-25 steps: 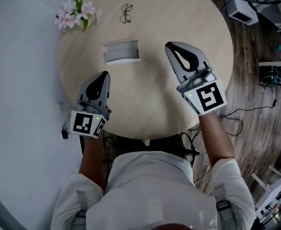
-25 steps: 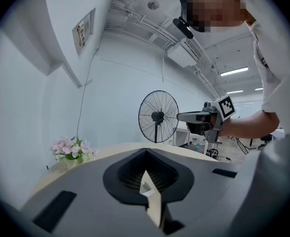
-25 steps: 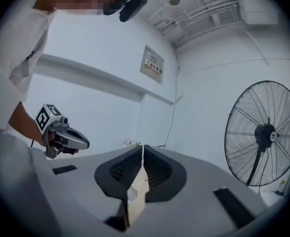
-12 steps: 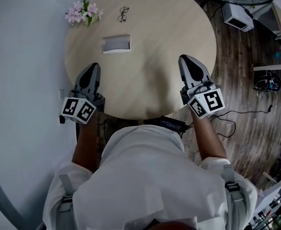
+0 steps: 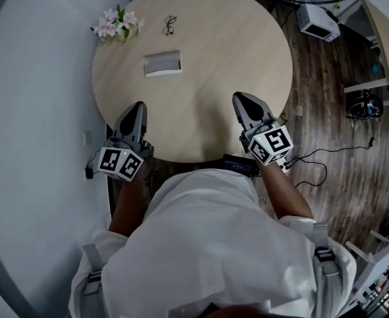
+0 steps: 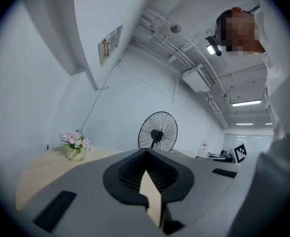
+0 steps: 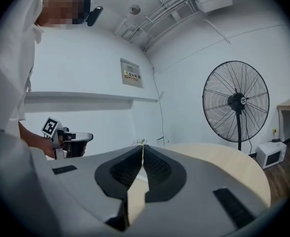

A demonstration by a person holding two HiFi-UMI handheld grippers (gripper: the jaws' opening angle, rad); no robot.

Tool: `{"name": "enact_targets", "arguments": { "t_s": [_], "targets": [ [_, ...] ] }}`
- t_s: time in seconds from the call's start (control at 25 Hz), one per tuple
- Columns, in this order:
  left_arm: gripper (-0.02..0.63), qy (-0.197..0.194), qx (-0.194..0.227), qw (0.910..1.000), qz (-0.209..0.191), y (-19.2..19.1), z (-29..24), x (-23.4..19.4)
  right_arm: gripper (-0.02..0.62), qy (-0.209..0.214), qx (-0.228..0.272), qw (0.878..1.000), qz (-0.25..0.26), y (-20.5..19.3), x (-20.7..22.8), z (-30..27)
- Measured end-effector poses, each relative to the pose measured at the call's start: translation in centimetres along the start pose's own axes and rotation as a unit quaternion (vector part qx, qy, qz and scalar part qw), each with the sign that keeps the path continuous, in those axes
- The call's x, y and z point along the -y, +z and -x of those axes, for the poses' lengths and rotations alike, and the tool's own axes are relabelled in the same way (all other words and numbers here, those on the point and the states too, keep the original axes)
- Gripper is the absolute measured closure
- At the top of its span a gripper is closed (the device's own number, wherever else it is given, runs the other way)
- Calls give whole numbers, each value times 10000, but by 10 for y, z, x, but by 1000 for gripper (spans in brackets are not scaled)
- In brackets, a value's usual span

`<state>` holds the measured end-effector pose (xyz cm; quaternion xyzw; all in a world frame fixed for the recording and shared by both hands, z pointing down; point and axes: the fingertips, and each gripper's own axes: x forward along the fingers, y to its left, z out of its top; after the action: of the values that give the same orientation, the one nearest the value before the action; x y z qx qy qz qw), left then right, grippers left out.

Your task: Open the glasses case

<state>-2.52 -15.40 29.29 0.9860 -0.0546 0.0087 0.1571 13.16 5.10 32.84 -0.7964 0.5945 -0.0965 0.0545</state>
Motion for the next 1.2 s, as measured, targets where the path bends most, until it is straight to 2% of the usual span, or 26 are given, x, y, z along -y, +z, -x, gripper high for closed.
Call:
{"name": "enact_targets", "arguments": {
  "t_s": [0.28, 0.48, 0.8, 1.0, 1.2],
  "targets": [
    [595, -137, -148, 9997, 104, -24, 57, 1, 569, -283, 97, 9995, 143, 1, -56, 18],
    [595, -245, -272, 9993, -72, -34, 98, 1, 571, -173, 61, 9996, 229, -10, -109, 26],
    [595, -554, -457, 9967, -379, -52, 147, 11, 571, -281, -7, 9993, 247, -27, -172, 50],
    [595, -724, -495, 9950, -485, -57, 156, 29, 571, -256, -32, 9990, 354, -26, -186, 75],
    [595, -827, -402, 9941, -578, -47, 151, 57, 571, -175, 57, 9990, 402, -19, -175, 92]
  ]
}}
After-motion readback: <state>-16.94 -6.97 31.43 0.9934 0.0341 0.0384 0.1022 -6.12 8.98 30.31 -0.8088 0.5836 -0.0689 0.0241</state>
